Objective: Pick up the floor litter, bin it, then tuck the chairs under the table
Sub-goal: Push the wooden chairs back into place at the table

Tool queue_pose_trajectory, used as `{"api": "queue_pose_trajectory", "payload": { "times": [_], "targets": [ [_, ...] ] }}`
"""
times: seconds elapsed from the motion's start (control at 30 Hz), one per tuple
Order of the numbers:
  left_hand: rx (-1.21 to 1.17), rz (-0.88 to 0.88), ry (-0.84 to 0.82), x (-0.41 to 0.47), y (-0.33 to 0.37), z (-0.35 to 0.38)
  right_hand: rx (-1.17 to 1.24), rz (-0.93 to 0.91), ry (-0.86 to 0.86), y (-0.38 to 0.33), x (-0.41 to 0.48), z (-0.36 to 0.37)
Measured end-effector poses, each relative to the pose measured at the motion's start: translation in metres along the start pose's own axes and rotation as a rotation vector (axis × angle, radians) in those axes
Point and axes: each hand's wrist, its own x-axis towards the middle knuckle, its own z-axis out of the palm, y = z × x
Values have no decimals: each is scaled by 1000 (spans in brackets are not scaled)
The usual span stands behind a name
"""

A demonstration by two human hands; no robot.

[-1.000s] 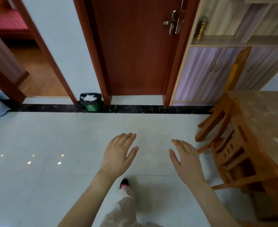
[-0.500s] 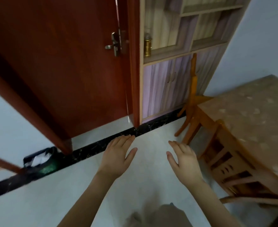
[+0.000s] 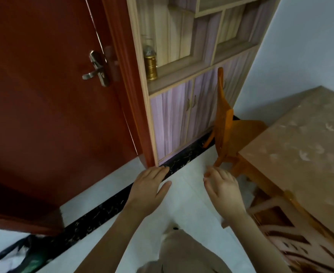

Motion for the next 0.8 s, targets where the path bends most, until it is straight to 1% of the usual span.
{"api": "queue_pose_trajectory", "payload": {
  "times": [0.1, 0.2, 0.37, 0.43, 0.63, 0.8],
  "targets": [
    [1, 70, 8, 72, -9, -24, 39, -1, 79, -2, 63, -11],
    [-12, 132, 25, 138, -16, -37, 36, 4, 119, 0, 115, -22],
    [-49, 265, 14, 235, -27, -34, 38, 54, 178, 14, 184, -24],
    [-69, 318, -17, 272, -34, -22, 29, 99, 193, 22, 206, -18],
    [-42, 498, -176, 391, -55, 10, -15, 280, 225, 44, 276, -5],
    [-60, 667, -235, 491, -47, 14, -21, 426, 311, 51, 329, -18]
  ]
}}
